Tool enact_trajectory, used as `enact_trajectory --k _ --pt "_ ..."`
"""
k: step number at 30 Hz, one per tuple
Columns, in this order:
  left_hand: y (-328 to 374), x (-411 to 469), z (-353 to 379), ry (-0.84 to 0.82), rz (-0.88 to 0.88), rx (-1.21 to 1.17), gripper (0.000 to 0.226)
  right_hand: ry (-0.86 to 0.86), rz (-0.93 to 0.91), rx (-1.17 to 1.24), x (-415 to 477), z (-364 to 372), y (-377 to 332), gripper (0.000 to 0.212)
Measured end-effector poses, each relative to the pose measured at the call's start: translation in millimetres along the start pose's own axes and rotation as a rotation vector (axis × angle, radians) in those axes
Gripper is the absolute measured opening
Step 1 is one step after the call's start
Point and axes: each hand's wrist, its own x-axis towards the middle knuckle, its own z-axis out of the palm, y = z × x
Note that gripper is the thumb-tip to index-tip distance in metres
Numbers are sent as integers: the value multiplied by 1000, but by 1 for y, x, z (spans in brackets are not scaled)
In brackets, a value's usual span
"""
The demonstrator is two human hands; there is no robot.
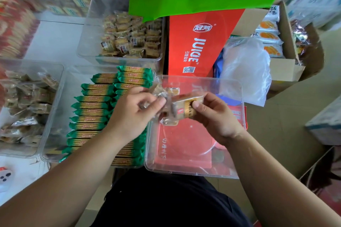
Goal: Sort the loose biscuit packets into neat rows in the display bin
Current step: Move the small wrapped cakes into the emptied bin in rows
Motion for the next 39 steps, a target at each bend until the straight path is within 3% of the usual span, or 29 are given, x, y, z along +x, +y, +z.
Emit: enact_trajectory --k 3,5,7,9,12,14,16,20,23,25,27,29,31,34,37,39 --pt "-5 -2 -10 72 -56 21 6 90 15 -196 3 -26 5 34" --pt "-9 -7 -18 93 -113 -36 20 174 72 -664 4 -31 15 34" --pt "-15 -13 -24 100 -184 -166 25 100 173 -1082 6 -20 31 32" --pt "-20 -20 -27 110 -240 -306 35 -18 190 -1301 12 -3 50 29" --pt "-23 -28 -30 109 -273 -474 62 -62 105 -1429 22 15 75 23" --pt "-29 -31 -32 99 -311 -533 76 -3 38 -1451 31 20 85 30" --pt "-34 -34 -32 101 -355 -544 76 88 31 -1478 39 21 89 42" --pt "-34 -35 -30 150 -424 -527 52 241 236 -1509 46 17 87 55" --pt "-32 -33 -30 123 -458 -556 44 222 336 -1417 47 17 92 51" --pt "-31 -32 -29 94 -477 -567 52 284 379 -1177 46 18 98 52" --pt "-28 -32 -27 89 -477 -572 46 385 424 -935 42 17 99 42" --pt "-24 -32 -23 82 -495 -592 38 404 458 -841 37 13 94 35" --pt "-19 -33 -18 49 -526 -612 37 389 432 -867 32 13 82 30" --pt "-12 -32 -11 -38 -515 -564 45 444 274 -814 21 22 55 42" --pt "-6 -29 -1 -112 -351 -263 49 224 200 -282 8 34 22 45" --pt "-2 -27 5 -122 -293 -166 49 -2 191 -173 2 37 9 42"
